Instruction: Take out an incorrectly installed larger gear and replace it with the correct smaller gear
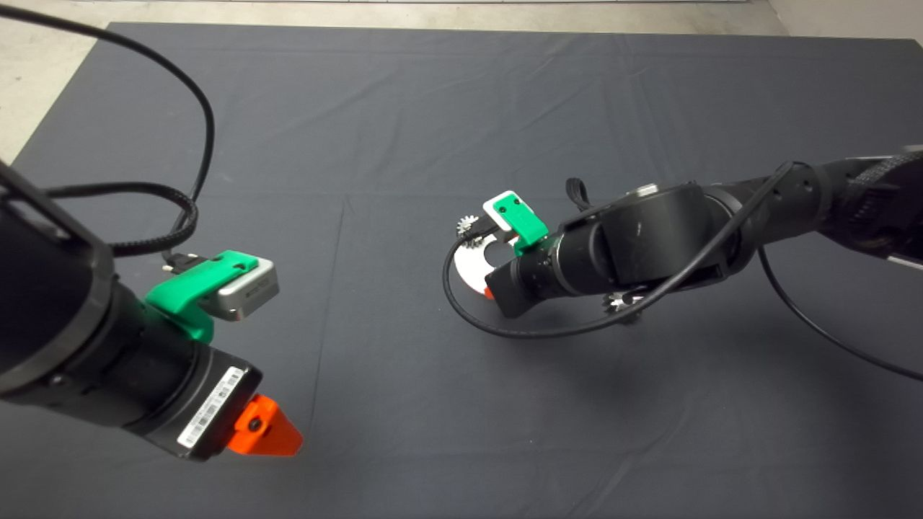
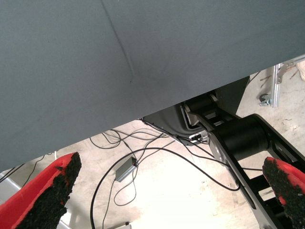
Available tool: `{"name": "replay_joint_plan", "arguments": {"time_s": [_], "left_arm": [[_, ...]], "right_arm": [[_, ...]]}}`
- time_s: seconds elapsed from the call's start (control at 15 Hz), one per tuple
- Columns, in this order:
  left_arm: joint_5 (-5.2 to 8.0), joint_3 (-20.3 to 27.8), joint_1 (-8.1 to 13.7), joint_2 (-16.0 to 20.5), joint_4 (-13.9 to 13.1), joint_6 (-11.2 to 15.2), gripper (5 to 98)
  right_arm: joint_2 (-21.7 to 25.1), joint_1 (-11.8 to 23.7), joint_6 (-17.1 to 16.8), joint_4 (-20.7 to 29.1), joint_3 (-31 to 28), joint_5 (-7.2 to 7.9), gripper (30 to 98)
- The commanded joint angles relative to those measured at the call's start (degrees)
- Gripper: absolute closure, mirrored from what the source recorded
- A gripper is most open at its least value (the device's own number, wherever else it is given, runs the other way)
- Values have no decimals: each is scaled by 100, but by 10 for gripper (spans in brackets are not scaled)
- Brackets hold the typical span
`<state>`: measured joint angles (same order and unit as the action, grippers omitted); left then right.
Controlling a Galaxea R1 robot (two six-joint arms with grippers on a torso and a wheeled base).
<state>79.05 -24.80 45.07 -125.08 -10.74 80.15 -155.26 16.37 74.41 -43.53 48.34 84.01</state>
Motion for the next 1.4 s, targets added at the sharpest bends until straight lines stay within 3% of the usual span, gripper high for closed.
{"name": "replay_joint_plan", "arguments": {"time_s": [0.0, 0.6, 1.33], "left_arm": [[5, -24, 46, 13, 15, 22, 58], [-4, -24, 46, 4, 16, 27, 58], [-4, -24, 46, 4, 19, 27, 58]], "right_arm": [[-27, -68, -32, -440, -1, -34, 874], [-27, -81, -164, -823, 335, -16, 874], [-28, -345, -278, -1176, 394, -16, 875]]}}
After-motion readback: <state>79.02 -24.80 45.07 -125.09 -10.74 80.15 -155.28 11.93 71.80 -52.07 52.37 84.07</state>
